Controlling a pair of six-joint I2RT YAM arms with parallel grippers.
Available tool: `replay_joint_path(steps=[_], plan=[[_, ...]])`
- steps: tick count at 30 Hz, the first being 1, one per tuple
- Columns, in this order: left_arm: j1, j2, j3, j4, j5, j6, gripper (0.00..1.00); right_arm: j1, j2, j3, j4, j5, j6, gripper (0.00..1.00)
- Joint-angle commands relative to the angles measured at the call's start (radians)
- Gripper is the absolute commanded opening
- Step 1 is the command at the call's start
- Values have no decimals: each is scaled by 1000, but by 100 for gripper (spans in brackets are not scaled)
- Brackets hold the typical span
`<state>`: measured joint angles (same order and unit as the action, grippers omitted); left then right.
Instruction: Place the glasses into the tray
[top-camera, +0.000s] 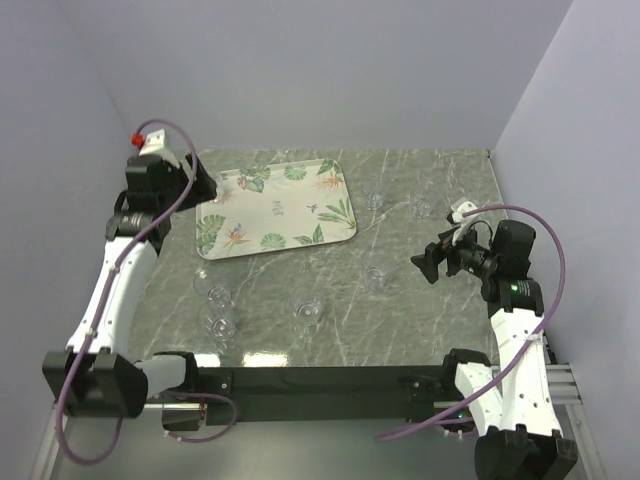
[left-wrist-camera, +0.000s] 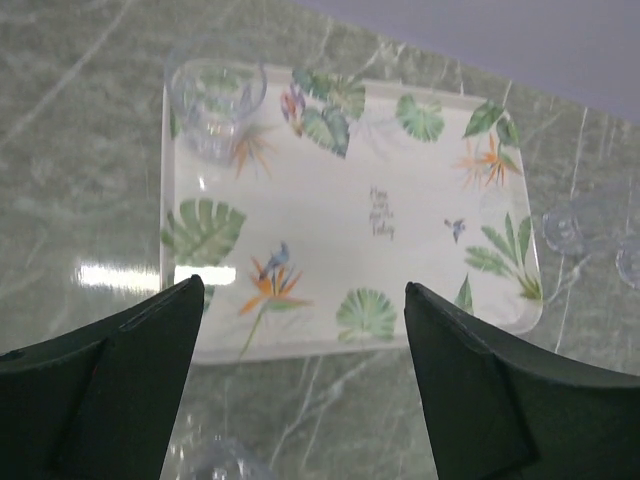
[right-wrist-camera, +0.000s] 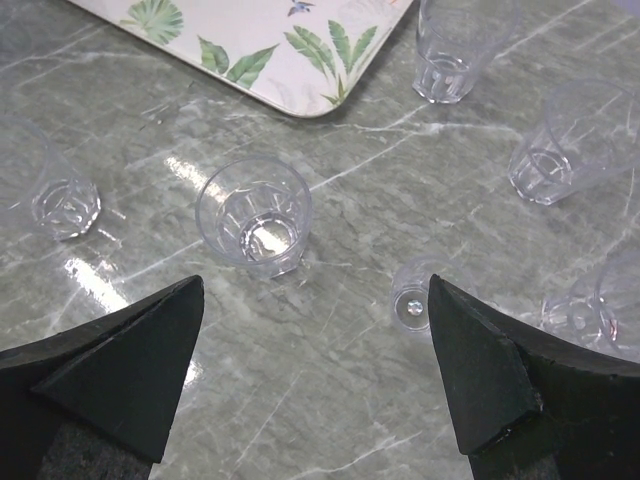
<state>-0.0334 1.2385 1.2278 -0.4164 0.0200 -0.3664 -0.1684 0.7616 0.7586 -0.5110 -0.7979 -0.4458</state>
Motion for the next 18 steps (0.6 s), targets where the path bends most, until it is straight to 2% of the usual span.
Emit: replay_joint_path(steps=[1,7,18], plan=[[24,-94,-160,19,67,-49,87,-10,-2,-7,9,-26,-19,99],[56,-318,-327,-21,84,-163,88,-10,10,-8,11,-21,-16,99],[66,-419,-402,-298,-141,-402,84,-11,1,-16,20,-12,-10,99]])
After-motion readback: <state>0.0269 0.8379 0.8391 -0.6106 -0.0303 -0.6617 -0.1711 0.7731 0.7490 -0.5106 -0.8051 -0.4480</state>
